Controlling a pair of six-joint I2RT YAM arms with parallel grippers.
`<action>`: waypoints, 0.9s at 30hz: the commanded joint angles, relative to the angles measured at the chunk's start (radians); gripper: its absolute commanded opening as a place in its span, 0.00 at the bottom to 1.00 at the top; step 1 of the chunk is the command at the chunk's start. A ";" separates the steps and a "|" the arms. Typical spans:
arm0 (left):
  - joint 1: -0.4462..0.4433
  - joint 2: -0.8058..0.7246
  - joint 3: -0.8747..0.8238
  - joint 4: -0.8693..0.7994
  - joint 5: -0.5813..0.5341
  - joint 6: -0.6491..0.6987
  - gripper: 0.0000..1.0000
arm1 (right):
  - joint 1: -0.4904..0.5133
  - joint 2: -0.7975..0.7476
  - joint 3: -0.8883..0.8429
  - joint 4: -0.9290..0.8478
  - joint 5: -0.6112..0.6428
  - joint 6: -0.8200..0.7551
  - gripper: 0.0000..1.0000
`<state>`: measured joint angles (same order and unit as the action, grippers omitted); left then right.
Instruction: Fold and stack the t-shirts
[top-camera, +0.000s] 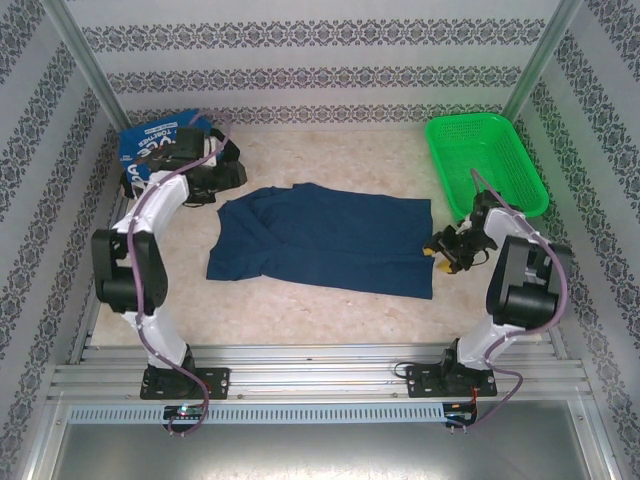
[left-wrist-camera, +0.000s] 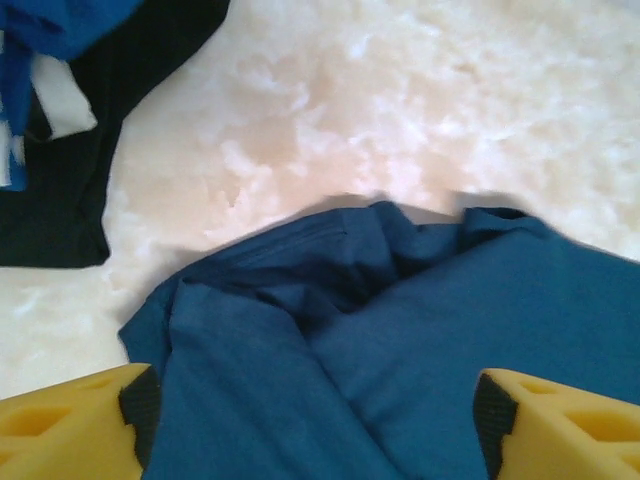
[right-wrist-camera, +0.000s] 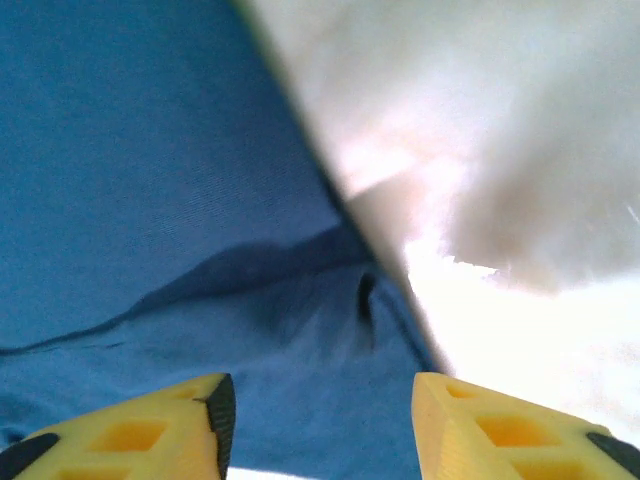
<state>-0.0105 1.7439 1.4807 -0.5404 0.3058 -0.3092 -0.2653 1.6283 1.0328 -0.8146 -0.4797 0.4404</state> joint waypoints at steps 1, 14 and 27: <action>0.037 -0.210 -0.100 -0.134 0.048 -0.139 0.86 | 0.011 -0.153 -0.033 -0.087 -0.026 0.007 0.57; 0.112 -0.448 -0.668 -0.114 0.154 -0.354 0.72 | 0.083 -0.331 -0.295 -0.059 -0.071 0.100 0.62; 0.113 -0.312 -0.734 0.067 0.044 -0.371 0.62 | 0.084 -0.156 -0.298 0.086 0.001 0.109 0.57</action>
<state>0.0937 1.4174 0.7639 -0.5472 0.3946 -0.6601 -0.1917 1.4551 0.7300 -0.7605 -0.5110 0.5327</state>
